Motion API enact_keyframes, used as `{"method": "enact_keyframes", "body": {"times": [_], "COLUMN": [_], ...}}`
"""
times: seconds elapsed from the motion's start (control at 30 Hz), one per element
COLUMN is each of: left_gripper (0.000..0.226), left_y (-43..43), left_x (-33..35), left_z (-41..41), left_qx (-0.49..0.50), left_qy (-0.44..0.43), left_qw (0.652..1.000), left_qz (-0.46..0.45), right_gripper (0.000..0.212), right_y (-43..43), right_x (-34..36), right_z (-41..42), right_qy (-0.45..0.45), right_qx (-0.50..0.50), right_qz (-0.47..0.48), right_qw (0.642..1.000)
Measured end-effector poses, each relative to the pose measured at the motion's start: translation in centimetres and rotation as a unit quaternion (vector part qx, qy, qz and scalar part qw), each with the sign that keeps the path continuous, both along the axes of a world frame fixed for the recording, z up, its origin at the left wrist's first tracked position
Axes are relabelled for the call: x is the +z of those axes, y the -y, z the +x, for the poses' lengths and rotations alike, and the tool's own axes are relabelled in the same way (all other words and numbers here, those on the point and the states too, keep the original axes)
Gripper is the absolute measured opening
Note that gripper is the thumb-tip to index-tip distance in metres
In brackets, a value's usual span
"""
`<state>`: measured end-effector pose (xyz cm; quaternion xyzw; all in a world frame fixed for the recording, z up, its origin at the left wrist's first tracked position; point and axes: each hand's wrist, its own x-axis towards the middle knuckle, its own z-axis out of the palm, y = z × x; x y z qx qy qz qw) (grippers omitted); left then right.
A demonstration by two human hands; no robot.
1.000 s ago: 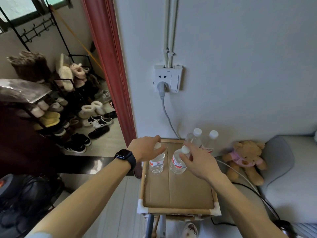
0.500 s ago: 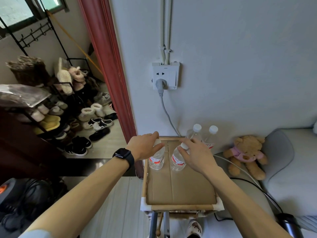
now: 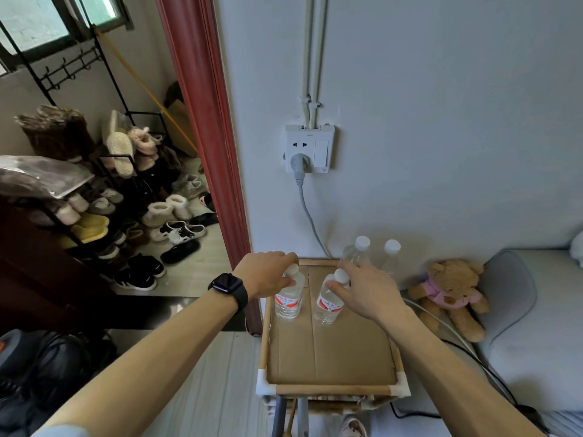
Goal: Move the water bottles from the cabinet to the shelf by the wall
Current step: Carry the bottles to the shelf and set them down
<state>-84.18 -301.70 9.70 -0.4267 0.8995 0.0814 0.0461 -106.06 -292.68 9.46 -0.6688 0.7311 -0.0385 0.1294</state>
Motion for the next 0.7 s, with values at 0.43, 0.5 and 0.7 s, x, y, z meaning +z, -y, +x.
{"method": "enact_keyframes", "body": {"times": [0.43, 0.5, 0.7], "left_gripper": [0.042, 0.043, 0.041], "left_y": [2.7, 3.2, 4.2], "left_x": [0.0, -0.1, -0.7], "left_z": [-3.0, -3.7, -5.0], "left_qx": [0.041, 0.048, 0.070], "left_qy": [0.001, 0.003, 0.001], "left_qw": [0.999, 0.999, 0.997], "left_qz": [-0.025, -0.023, -0.024], "right_gripper": [0.040, 0.039, 0.039], "right_y": [4.8, 5.7, 7.1], "right_x": [0.9, 0.9, 0.7], "right_z": [-0.5, -0.5, -0.7], "right_qy": [0.015, 0.016, 0.012], "right_qx": [0.025, 0.020, 0.012], "right_qz": [0.007, 0.023, 0.049], "right_qw": [1.000, 0.999, 0.999]}}
